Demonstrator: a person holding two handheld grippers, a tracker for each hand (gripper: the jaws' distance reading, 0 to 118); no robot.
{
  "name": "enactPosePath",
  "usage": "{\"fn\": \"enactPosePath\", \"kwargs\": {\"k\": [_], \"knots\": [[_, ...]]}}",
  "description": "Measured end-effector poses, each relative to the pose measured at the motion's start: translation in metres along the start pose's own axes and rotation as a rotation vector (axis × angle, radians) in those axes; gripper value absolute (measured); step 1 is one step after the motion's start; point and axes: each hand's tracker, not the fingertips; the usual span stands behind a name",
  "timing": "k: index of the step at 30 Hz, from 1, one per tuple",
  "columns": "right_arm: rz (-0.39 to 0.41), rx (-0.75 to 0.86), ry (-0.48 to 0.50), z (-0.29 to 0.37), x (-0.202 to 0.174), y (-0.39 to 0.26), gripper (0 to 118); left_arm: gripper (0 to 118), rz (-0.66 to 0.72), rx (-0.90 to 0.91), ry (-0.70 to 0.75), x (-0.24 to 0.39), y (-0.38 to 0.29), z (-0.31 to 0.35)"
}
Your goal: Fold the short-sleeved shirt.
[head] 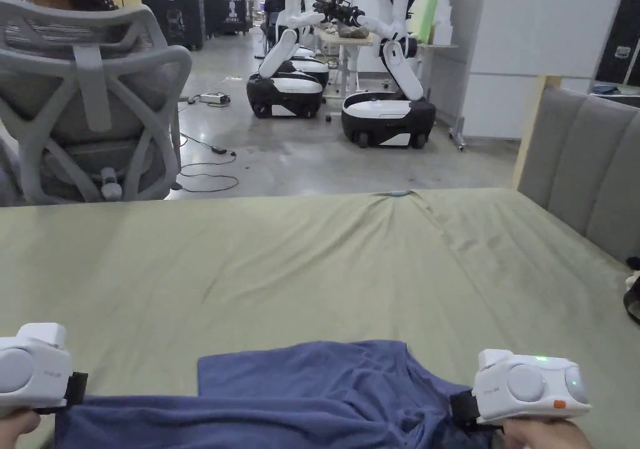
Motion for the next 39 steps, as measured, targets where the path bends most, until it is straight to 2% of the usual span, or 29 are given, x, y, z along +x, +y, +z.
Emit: {"fn": "enactPosePath", "kwargs": {"k": [1,2,3,4,7,10,16,20,28,31,35,39], "knots": [[-0.022,0.015,0.055,0.009,0.001,0.002,30,1,-0.007,-0.005,0.000,-0.001,-0.002,0.002],[-0.082,0.019,0.108,0.015,0.004,0.004,4,1,-0.013,-0.004,0.003,-0.002,-0.004,0.005],[-0.127,0.035,0.145,0.027,0.008,0.006,4,1,-0.019,0.017,0.017,-0.004,-0.006,0.012],[-0.115,0.057,0.174,0.040,0.008,0.008,4,1,-0.024,0.033,0.026,-0.005,-0.008,0.022],[-0.004,0.154,0.084,0.086,-0.002,0.021,4,0,-0.039,0.084,0.042,-0.013,-0.007,0.054],[0.008,0.286,0.068,0.133,-0.009,0.034,4,0,-0.090,0.179,0.118,-0.021,-0.002,0.096],[0.152,0.556,-0.045,0.229,-0.043,0.057,4,0,-0.148,0.371,0.254,-0.045,0.016,0.177],[0.143,0.688,-0.073,0.276,-0.055,0.083,4,0,-0.158,0.420,0.317,-0.064,0.039,0.215],[0.135,0.861,-0.170,0.344,-0.071,0.142,4,0,-0.074,0.583,0.363,-0.086,0.106,0.268],[0.127,0.923,-0.173,0.364,-0.076,0.158,4,0,-0.057,0.635,0.375,-0.088,0.133,0.285],[0.114,0.933,-0.171,0.369,-0.078,0.176,4,0,-0.058,0.661,0.389,-0.088,0.157,0.289],[0.114,0.893,-0.175,0.331,-0.080,0.174,4,0,-0.075,0.637,0.397,-0.085,0.149,0.255]]}}
